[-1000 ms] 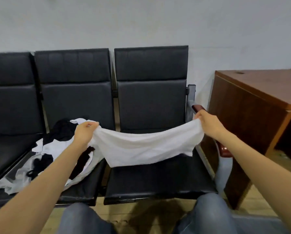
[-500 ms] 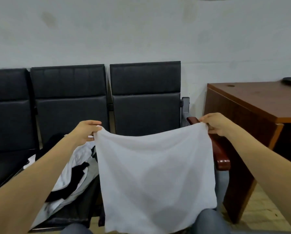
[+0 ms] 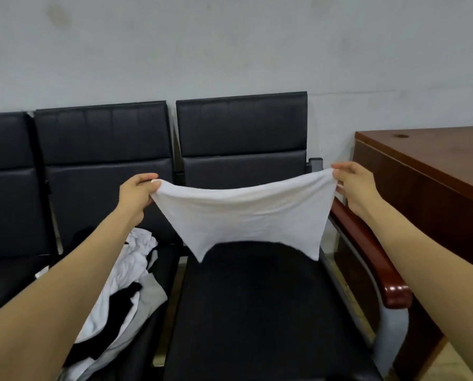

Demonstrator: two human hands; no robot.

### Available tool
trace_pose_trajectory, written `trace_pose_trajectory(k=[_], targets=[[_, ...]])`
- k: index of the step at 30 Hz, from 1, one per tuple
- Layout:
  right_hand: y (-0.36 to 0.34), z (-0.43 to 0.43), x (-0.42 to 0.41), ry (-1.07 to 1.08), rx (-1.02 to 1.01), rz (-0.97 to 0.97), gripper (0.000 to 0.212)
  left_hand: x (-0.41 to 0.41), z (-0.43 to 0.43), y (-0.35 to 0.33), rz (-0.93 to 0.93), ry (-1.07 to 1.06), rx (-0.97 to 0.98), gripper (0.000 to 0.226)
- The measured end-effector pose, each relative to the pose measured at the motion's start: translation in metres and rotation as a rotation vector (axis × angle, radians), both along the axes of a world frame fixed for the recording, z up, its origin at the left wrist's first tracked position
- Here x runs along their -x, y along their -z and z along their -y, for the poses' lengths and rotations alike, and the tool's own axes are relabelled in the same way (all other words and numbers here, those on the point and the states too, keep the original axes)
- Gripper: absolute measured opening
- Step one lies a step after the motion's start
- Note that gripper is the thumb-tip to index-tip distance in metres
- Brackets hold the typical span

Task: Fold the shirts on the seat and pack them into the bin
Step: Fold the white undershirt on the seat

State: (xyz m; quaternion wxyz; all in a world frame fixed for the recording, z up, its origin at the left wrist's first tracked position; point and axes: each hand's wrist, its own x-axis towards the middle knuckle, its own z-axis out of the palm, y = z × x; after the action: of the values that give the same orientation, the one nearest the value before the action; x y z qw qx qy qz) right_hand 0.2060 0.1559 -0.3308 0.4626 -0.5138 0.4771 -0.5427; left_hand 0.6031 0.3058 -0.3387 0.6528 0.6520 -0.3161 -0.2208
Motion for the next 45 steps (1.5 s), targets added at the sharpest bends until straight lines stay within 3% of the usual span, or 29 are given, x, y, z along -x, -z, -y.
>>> trace_pose_trajectory(k=[5, 10, 15, 21, 25, 28, 30, 35, 40, 45], targets=[[0.055, -0.01, 0.007, -0.049, -0.161, -0.352, 0.02, 0.003, -0.025, 0.072, -0.015, 0.031, -0.202, 0.016], [0.153, -0.036, 0.021, -0.205, -0.219, -0.826, 0.025, 0.024, -0.058, 0.175, -0.05, 0.053, -0.471, 0.02], [0.223, -0.064, 0.032, -0.382, -0.286, -1.304, 0.027, 0.048, -0.091, 0.247, -0.073, 0.094, -0.574, 0.015], [0.255, -0.076, 0.048, -0.509, -0.372, -1.535, 0.024, 0.056, -0.124, 0.28, 0.018, 0.125, -0.71, 0.015], [0.26, -0.085, 0.049, -0.641, -0.424, -1.659, 0.032, 0.059, -0.128, 0.283, 0.247, 0.214, -0.867, 0.023], [0.256, -0.087, 0.039, -0.677, -0.436, -1.677, 0.034, 0.076, -0.117, 0.274, 0.666, 0.215, -1.065, 0.029], [0.253, -0.082, 0.023, -0.629, -0.372, -1.616, 0.034, 0.087, -0.099, 0.269, 0.798, 0.206, -0.995, 0.031], [0.258, -0.052, -0.039, -0.44, -0.216, -1.313, 0.012, 0.086, -0.023, 0.266, 0.558, 0.346, -0.836, 0.028], [0.273, 0.014, -0.098, -0.299, -0.241, -1.056, 0.03, 0.059, 0.071, 0.282, 0.55, 0.249, -0.799, 0.028], [0.314, 0.076, -0.144, -0.14, -0.217, -0.989, 0.042, 0.038, 0.136, 0.313, 0.485, 0.181, -0.77, 0.017]])
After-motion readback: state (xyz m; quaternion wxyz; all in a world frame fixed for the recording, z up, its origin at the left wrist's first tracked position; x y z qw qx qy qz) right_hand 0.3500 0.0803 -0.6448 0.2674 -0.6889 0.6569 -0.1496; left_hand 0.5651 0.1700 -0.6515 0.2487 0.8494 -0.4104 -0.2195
